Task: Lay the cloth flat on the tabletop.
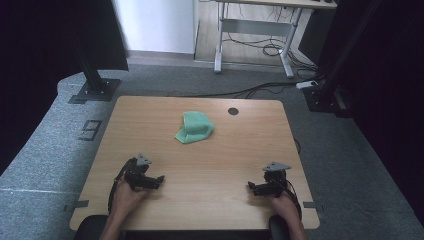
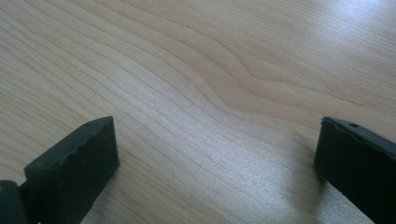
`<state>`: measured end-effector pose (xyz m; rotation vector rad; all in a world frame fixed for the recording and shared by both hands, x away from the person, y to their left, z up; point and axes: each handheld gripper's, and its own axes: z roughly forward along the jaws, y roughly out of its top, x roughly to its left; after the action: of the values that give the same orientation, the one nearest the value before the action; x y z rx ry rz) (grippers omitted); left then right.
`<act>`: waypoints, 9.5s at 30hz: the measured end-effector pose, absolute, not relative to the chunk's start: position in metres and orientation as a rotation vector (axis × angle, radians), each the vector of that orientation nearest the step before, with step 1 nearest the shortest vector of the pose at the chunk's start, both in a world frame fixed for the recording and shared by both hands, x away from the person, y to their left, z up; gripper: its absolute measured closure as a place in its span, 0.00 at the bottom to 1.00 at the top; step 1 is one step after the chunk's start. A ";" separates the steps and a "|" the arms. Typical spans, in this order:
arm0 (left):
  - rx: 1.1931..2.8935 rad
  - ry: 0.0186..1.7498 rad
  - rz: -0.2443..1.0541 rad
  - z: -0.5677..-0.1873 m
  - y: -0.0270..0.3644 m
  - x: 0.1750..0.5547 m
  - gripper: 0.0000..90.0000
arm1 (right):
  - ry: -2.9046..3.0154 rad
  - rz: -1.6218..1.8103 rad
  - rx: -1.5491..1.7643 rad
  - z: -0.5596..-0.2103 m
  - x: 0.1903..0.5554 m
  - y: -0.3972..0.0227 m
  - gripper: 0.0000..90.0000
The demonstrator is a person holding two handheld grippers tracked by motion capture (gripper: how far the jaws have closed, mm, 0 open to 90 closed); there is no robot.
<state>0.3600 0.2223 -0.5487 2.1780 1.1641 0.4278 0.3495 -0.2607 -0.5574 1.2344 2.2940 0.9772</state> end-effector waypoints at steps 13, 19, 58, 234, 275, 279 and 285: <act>2.176 1.167 0.430 -0.549 0.222 0.360 0.00 | 2.294 0.977 1.234 -0.557 0.349 -0.261 0.00; 2.175 1.169 0.430 -0.549 0.222 0.360 0.00 | 2.294 0.977 1.234 -0.557 0.350 -0.261 0.00; 2.132 1.048 0.324 -0.521 0.179 0.405 0.36 | 2.294 0.977 1.235 -0.557 0.350 -0.261 0.00; 2.161 1.088 0.417 -0.547 0.187 0.362 0.18 | 2.595 1.230 0.801 -0.504 0.396 -0.118 0.15; 2.158 1.091 0.417 -0.547 0.187 0.362 0.18 | 2.712 1.004 0.626 -0.503 0.424 -0.024 0.81; 2.161 1.091 0.417 -0.547 0.187 0.362 0.18 | 2.665 1.041 0.679 -0.494 0.426 -0.040 0.84; 2.160 1.092 0.418 -0.547 0.187 0.362 0.18 | 2.601 1.070 0.749 -0.480 0.428 -0.067 0.84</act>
<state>0.3616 0.1866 -0.5474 2.1597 1.0922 0.4176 0.4285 -0.0673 -0.4802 0.7487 2.6006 1.0705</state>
